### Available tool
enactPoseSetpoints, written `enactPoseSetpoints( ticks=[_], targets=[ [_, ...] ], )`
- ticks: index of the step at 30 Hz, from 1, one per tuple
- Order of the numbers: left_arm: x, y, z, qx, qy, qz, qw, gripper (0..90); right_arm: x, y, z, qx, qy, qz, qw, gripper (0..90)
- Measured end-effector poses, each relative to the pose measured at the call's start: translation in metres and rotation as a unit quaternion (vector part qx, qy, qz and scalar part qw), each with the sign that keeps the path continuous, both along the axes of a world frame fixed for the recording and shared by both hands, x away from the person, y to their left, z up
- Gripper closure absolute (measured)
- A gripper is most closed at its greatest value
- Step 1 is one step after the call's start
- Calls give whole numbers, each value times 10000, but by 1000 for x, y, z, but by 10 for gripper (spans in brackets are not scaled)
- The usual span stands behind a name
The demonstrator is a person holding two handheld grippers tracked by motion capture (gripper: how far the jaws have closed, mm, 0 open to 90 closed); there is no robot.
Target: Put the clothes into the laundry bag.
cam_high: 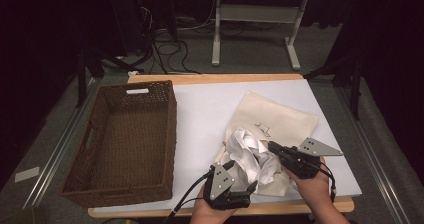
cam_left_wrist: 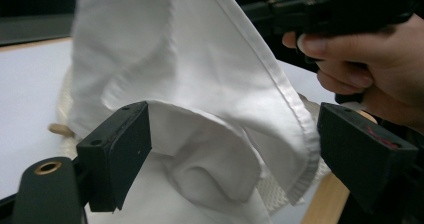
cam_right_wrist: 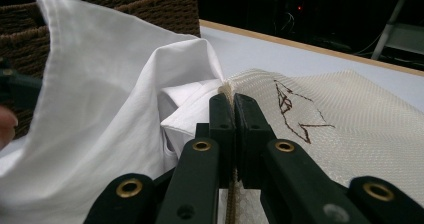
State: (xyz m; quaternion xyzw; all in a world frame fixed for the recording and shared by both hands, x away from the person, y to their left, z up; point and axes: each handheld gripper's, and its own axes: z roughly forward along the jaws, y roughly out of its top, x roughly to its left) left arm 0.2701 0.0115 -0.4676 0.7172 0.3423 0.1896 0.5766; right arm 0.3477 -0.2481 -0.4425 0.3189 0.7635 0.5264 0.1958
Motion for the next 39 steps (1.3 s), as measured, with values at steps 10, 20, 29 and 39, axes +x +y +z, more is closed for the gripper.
enactPoseSetpoints(
  ticks=[10,20,29,39],
  targets=[
    [30,5,-3,-302,247,262,9989,251,0,0,0,-30,-32,20,10000,880],
    [53,-30,-20,235,387,127,9989,884,1,1,0,-32,-16,15,10000,881],
    [61,-65,-27,459,470,140,9977,885,1,1,1,-16,-36,35,10000,881],
    [50,-62,-26,438,309,64,9985,699,0,-1,2,12,-33,19,10000,880]
  ],
)
